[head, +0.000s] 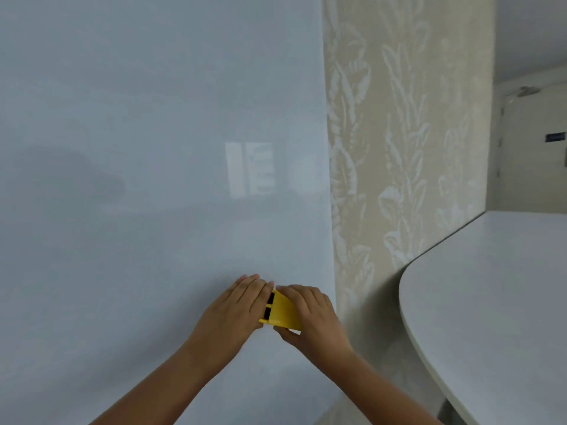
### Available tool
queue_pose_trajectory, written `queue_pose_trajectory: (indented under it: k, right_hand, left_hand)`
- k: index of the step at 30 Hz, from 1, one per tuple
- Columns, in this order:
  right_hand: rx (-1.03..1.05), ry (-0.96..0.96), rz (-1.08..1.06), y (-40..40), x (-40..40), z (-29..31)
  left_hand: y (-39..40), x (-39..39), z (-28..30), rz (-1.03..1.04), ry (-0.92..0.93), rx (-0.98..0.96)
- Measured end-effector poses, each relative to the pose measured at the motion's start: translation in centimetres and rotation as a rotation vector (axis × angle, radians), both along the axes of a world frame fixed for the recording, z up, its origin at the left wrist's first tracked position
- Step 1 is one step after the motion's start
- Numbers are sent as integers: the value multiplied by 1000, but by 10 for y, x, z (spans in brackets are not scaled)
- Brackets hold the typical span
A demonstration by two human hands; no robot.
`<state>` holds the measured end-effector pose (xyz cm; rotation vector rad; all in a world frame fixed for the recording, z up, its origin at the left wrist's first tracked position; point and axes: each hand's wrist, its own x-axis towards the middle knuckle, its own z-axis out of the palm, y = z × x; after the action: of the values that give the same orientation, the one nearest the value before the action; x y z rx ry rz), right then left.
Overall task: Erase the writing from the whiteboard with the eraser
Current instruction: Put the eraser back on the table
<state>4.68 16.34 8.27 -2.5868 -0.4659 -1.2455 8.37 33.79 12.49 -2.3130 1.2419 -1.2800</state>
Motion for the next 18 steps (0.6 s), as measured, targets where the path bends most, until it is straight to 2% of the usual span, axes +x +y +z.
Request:
queue_pose_trajectory:
  k: [6, 9, 14, 16, 18]
  right_hand:
    - [-115, 57, -299, -86, -50, -3]
    - [-101, 96, -416, -130, -81, -12]
    - [-58, 333, -559, -188, -122, -41]
    - [13, 458, -591, -215, -140, -58]
    - [79, 533, -624, -236, -160, -70]
  left_hand:
    - [-97, -3, -15, -102, 212, -92]
    - [-150, -12, -30, -169, 304, -64]
    - [-227, -30, -70, -263, 408, -60]
    - [-255, -39, -88, -284, 526, -7]
    - [-284, -46, -109, -325, 520, 93]
